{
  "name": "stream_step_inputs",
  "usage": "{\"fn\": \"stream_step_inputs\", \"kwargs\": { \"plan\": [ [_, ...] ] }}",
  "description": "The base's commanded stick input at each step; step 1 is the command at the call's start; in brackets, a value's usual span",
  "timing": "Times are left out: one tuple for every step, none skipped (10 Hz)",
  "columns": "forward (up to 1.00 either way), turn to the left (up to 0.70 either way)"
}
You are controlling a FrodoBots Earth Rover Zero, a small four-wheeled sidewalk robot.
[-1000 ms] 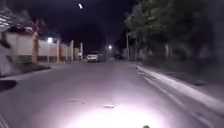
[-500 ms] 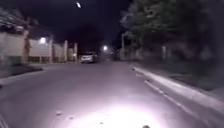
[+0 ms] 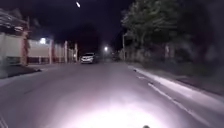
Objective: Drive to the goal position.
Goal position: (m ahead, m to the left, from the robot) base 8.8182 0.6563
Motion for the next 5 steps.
{"fn": "stream_step_inputs", "kwargs": {
  "plan": [
    [0.7, 0.0],
    [0.7, 0.0],
    [0.7, 0.0],
    [0.7, 0.0],
    [0.7, 0.0]
  ]
}}
